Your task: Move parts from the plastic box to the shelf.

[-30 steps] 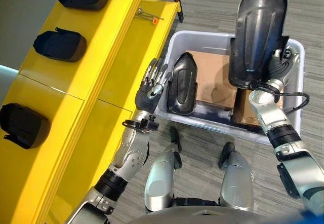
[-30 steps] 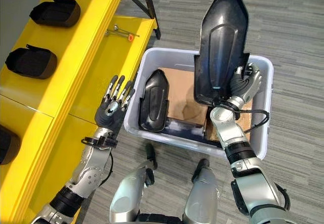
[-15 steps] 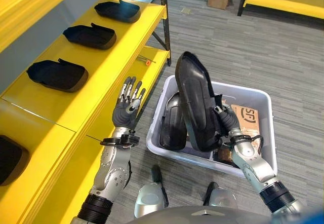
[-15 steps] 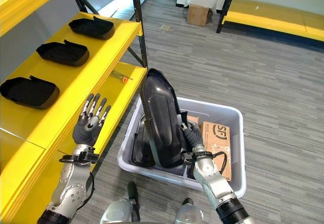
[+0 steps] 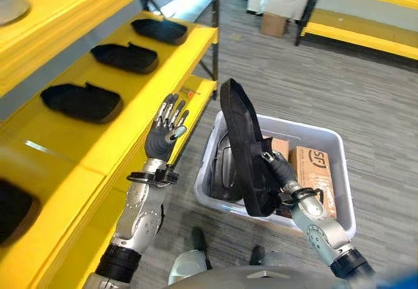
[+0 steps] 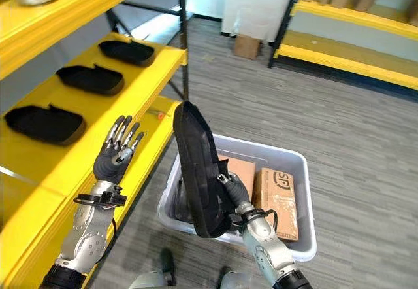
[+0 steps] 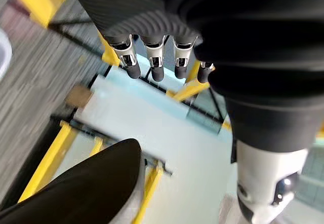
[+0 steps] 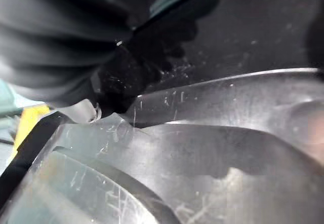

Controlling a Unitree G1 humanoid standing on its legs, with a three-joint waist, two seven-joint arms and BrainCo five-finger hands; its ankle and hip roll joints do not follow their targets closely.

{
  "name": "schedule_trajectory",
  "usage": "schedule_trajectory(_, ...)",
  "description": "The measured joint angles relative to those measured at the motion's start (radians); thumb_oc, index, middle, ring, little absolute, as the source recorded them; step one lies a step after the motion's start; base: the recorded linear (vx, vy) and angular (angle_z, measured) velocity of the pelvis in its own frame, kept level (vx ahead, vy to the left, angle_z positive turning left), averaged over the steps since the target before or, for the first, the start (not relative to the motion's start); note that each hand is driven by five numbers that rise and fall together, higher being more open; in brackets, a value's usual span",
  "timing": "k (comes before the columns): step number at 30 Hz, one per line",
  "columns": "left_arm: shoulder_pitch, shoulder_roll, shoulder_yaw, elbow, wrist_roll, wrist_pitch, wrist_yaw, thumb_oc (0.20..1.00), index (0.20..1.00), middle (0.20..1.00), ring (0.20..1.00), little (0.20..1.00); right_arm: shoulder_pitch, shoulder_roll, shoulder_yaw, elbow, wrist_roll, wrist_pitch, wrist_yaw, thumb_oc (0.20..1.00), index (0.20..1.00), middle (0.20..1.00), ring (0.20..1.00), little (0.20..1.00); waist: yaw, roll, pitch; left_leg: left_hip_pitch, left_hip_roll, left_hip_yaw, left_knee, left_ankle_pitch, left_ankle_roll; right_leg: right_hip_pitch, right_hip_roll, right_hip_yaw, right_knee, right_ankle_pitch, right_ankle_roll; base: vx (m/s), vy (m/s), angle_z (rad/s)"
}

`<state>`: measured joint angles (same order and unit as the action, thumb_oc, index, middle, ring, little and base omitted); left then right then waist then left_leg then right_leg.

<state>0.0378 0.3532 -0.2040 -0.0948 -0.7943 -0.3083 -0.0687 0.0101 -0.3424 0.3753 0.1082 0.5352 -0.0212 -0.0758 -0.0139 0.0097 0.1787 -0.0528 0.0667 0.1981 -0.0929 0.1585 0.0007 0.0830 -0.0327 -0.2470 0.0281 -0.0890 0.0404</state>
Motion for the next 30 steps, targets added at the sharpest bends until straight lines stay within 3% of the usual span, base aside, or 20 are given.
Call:
schedule_trajectory(2,0.022,-0.032,-0.019,0.000,0.000,0.013,-0.002,1.000,1.000,1.000,1.000,1.000,0.016,-0.022,-0.023,0.008,0.013,0.000,-0.009,0.200,0.200,0.200,0.200,0.200,-0.012,0.037,0.001,-0.006,-0.005,-0.078,0.000,0.030,0.001,0.025,0.048,0.086,0.002,-0.027,-0.036,-0.09,-0.074,1.10)
schedule_trajectory(4,0.046,-0.032,-0.031,-0.004,0.000,0.019,-0.009,1.000,1.000,1.000,1.000,1.000,0.015,-0.031,-0.021,0.007,0.012,-0.001,-0.007,0.200,0.200,0.200,0.200,0.200,0.026,0.056,-0.012,-0.006,0.007,-0.091,0.000,0.025,-0.010,0.030,0.064,0.076,0.010,-0.028,-0.055,-0.14,-0.105,0.43)
schedule_trajectory(6,0.064,-0.037,-0.030,-0.004,-0.002,0.028,-0.017,1.000,1.000,1.000,1.000,1.000,0.015,-0.032,-0.021,0.008,0.013,-0.003,-0.009,0.200,0.200,0.200,0.200,0.200,0.030,0.077,-0.027,-0.031,0.020,-0.125,-0.001,0.020,-0.016,0.012,0.074,0.033,0.028,-0.036,-0.071,-0.15,-0.096,0.42)
schedule_trajectory(12,0.070,-0.036,-0.030,-0.004,-0.002,0.045,-0.017,1.000,1.000,1.000,1.000,1.000,0.016,-0.031,-0.008,0.009,0.013,-0.003,-0.006,0.200,0.200,0.200,0.200,0.200,0.034,0.080,-0.026,-0.055,0.026,-0.135,0.008,0.005,-0.015,-0.010,0.082,0.012,0.053,-0.051,-0.085,-0.07,-0.039,0.12)
schedule_trajectory(14,0.080,-0.041,-0.030,-0.003,-0.003,0.054,-0.023,1.000,1.000,1.000,1.000,1.000,0.018,-0.032,-0.001,0.009,0.013,-0.003,-0.006,0.200,0.200,0.200,0.200,0.200,0.029,0.096,-0.018,-0.068,0.027,-0.139,0.027,0.031,-0.021,0.000,0.085,-0.003,0.061,-0.061,-0.085,-0.08,-0.015,0.17)
schedule_trajectory(16,0.078,-0.068,-0.032,-0.003,-0.019,0.074,-0.041,1.000,1.000,1.000,1.000,1.000,0.033,-0.031,0.005,0.009,0.012,-0.004,-0.007,0.200,0.200,0.200,0.200,0.200,0.025,0.098,-0.008,-0.071,0.026,-0.076,0.025,0.003,0.003,0.011,0.068,-0.048,0.059,-0.063,-0.083,-0.08,0.010,0.53)
schedule_trajectory(18,0.057,-0.076,-0.046,0.003,-0.040,0.106,-0.053,1.000,1.000,1.000,1.000,1.000,0.047,-0.032,0.015,0.008,0.012,-0.004,-0.013,0.200,0.200,0.200,0.200,0.200,-0.003,0.071,0.006,-0.059,0.027,0.133,0.020,-0.136,0.030,0.037,0.015,-0.133,0.047,-0.063,-0.083,-0.12,0.029,1.28)
schedule_trajectory(19,0.045,-0.074,-0.063,0.007,-0.050,0.109,-0.065,1.000,1.000,1.000,1.000,1.000,0.047,-0.035,0.018,0.005,0.012,-0.005,-0.024,0.200,0.200,0.200,0.200,0.200,-0.024,0.061,0.013,-0.037,0.018,0.256,0.011,-0.204,0.062,0.057,-0.021,-0.192,0.048,-0.066,-0.079,-0.09,0.031,1.81)
schedule_trajectory(20,0.038,-0.075,-0.081,0.012,-0.053,0.109,-0.078,1.000,1.000,1.000,1.000,1.000,0.048,-0.046,0.018,0.005,0.012,-0.008,-0.035,0.200,0.200,0.200,0.200,0.200,-0.043,0.063,0.017,-0.024,0.015,0.334,0.023,-0.227,0.100,0.072,-0.043,-0.225,0.063,-0.076,-0.072,-0.03,0.033,1.77)
schedule_trajectory(21,0.042,-0.076,-0.098,0.010,-0.058,0.109,-0.088,1.000,1.000,1.000,1.000,1.000,0.044,-0.061,0.017,0.004,0.012,-0.009,-0.040,0.200,0.200,0.200,0.200,0.200,-0.049,0.076,0.017,-0.021,0.023,0.350,0.046,-0.213,0.093,0.083,-0.052,-0.232,0.095,-0.096,-0.059,-0.02,0.038,1.33)
schedule_trajectory(23,0.064,-0.070,-0.099,-0.003,-0.061,0.109,-0.099,1.000,1.000,1.000,1.000,1.000,0.022,-0.069,0.016,0.015,0.012,-0.010,-0.038,0.200,0.200,0.200,0.200,0.200,-0.026,0.093,0.021,-0.017,0.033,0.294,0.071,-0.111,0.056,0.076,-0.061,-0.180,0.157,-0.165,-0.045,-0.04,0.086,0.30)
schedule_trajectory(24,0.083,-0.070,-0.097,0.001,-0.062,0.109,-0.100,1.000,1.000,1.000,1.000,1.000,0.006,-0.057,0.015,0.022,0.012,-0.016,-0.038,0.200,0.200,0.200,0.200,0.200,-0.006,0.110,0.021,-0.014,0.033,0.283,0.077,-0.016,0.047,0.076,-0.056,-0.167,0.201,-0.194,-0.033,-0.04,0.131,-0.06)
schedule_trajectory(25,0.081,-0.070,-0.100,0.001,-0.061,0.111,-0.101,1.000,1.000,1.000,1.000,1.000,0.004,-0.047,0.018,0.023,0.013,-0.026,-0.040,0.200,0.200,0.200,0.200,0.200,-0.010,0.107,0.018,-0.016,0.019,0.292,0.053,-0.042,0.039,0.082,-0.065,-0.176,0.201,-0.191,-0.036,-0.02,0.122,0.21)
schedule_trajectory(26,0.061,-0.066,-0.099,0.001,-0.062,0.111,-0.105,1.000,1.000,1.000,1.000,1.000,-0.003,-0.042,0.024,0.022,0.013,-0.032,-0.042,0.200,0.200,0.200,0.200,0.200,-0.017,0.083,0.024,-0.010,0.006,0.326,0.047,-0.101,0.027,0.082,-0.093,-0.183,0.181,-0.179,-0.035,-0.02,0.116,0.48)
schedule_trajectory(27,0.036,-0.051,-0.096,0.001,-0.062,0.114,-0.111,1.000,1.000,1.000,1.000,1.000,-0.011,-0.029,0.028,0.024,0.012,-0.031,-0.041,0.200,0.200,0.200,0.200,0.200,-0.023,0.036,0.046,-0.014,-0.003,0.372,0.101,-0.128,0.065,0.092,-0.137,-0.202,0.165,-0.174,-0.027,-0.01,0.148,0.39)
schedule_trajectory(28,0.024,-0.039,-0.093,0.001,-0.065,0.121,-0.115,1.000,1.000,1.000,1.000,1.000,-0.010,-0.022,0.029,0.024,0.012,-0.031,-0.042,0.200,0.200,0.200,0.200,0.200,-0.022,0.016,0.053,-0.009,0.005,0.374,0.184,-0.136,0.111,0.102,-0.163,-0.204,0.172,-0.173,-0.022,0.00,0.177,0.19)
schedule_trajectory(29,0.028,-0.032,-0.092,0.001,-0.077,0.129,-0.122,1.000,1.000,1.000,1.000,1.000,-0.003,-0.024,0.029,0.021,0.012,-0.031,-0.042,0.200,0.200,0.200,0.200,0.200,-0.027,0.010,0.049,0.014,0.023,0.362,0.249,-0.097,0.132,0.110,-0.169,-0.202,0.199,-0.178,-0.012,0.00,0.243,0.26)
schedule_trajectory(30,0.016,-0.042,-0.095,0.007,-0.082,0.138,-0.123,1.000,1.000,1.000,1.000,1.000,-0.005,-0.038,0.018,0.031,0.012,-0.032,-0.044,0.200,0.200,0.200,0.200,0.200,-0.051,0.025,0.049,0.045,0.012,0.324,0.224,-0.105,0.124,0.099,-0.181,-0.205,0.281,-0.183,-0.010,0.01,0.209,0.56)
